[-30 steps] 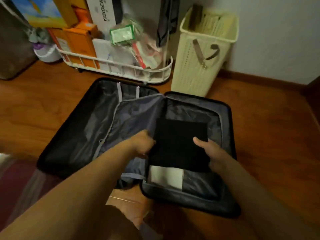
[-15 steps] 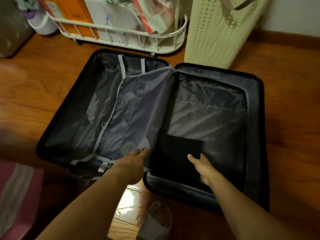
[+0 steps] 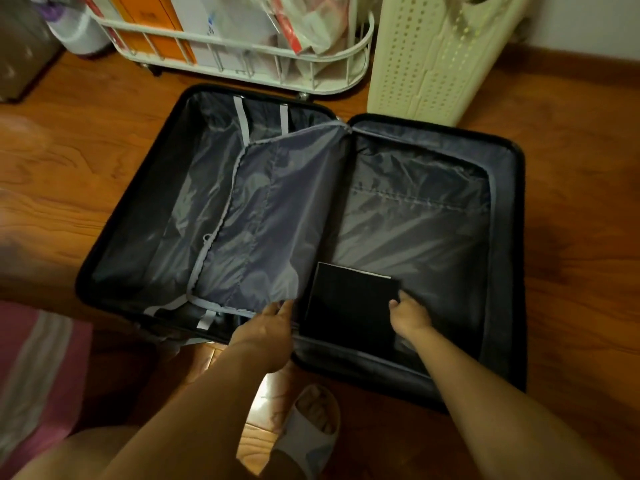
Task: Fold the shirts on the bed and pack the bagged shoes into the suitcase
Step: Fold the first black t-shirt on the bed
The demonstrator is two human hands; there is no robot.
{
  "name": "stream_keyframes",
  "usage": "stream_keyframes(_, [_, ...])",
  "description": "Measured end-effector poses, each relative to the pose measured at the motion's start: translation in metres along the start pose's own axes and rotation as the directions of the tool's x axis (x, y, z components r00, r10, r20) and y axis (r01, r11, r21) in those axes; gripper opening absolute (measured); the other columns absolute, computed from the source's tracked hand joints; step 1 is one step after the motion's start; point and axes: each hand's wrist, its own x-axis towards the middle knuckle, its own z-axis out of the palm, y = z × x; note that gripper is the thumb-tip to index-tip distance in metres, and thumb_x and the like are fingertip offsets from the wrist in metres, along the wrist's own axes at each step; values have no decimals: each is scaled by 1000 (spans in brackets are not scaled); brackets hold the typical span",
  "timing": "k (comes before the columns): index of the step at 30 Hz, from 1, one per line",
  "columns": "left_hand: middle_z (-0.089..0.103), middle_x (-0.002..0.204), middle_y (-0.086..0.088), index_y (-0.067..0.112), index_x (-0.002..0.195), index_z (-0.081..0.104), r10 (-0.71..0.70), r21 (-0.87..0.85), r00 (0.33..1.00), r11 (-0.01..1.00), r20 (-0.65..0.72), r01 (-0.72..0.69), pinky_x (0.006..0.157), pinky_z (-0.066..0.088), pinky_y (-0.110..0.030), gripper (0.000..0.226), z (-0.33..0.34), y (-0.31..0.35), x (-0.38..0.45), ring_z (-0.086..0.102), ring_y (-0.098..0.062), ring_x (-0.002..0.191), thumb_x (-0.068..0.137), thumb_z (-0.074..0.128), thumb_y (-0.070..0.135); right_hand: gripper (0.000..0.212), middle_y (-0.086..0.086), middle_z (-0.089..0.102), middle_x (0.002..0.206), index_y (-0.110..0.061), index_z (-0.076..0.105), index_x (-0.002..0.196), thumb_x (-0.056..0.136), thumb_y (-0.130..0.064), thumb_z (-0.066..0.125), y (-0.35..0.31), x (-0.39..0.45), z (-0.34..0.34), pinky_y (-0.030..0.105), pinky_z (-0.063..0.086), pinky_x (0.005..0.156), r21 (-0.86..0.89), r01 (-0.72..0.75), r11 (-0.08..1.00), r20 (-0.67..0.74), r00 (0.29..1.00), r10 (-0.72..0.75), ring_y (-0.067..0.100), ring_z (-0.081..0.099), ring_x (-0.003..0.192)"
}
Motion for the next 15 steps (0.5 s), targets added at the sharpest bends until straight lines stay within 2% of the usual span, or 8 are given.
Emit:
stream_keyframes(2, [34,155,-6,28,158,21,-21,-19,998,1000,-51,20,108,43,-50,72,-13,-2,-20,47,-34,135,94,51,17,45,17,47,150,-10,44,147,105,-24,40,-9,-23,-15,37,38,110,-11,58,998,-85,995,-58,35,46,136])
stream_keyframes(4, [36,154,-6,28,157,23,-35,-61,990,998,-138,27,106,44,-50,70,-32,-5,-45,48,-35,134,95,55,21,39,15,55,142,-11,53,140,103,-21,43,-33,-55,-26,36,42,105,-28,183,983,-118,976,-185,34,51,130])
stream_keyframes(7, [43,151,-7,26,153,34,-62,-101,942,994,-331,30,102,47,-49,59,-67,-20,-94,51,-34,132,97,51,23,28,14,64,125,-14,64,121,103,-24,45,-98,-118,-35,37,46,95,-121,427,896,-141,886,-441,34,58,117])
stream_keyframes(11, [66,122,-7,25,121,62,-206,-233,787,969,-581,81,85,52,-42,28,-110,-75,-188,64,-34,110,99,46,29,24,9,62,116,-17,64,107,104,-25,42,-219,-238,-25,39,46,89,-232,743,628,-67,632,-772,30,58,109])
stream_keyframes(13, [70,110,-10,21,109,64,-311,-327,680,939,-664,109,80,52,-41,22,-122,-117,-249,66,-35,104,97,48,27,24,8,63,112,-16,64,104,104,-25,42,-275,-310,-7,40,47,86,-262,855,447,-1,463,-886,30,59,106])
stream_keyframes(15, [71,111,-10,21,110,67,-434,-436,569,889,-699,142,83,51,-40,22,-119,-167,-320,66,-33,105,95,51,25,24,10,65,109,-16,64,100,103,-24,42,-323,-388,23,40,47,82,-286,918,276,81,310,-947,33,60,103])
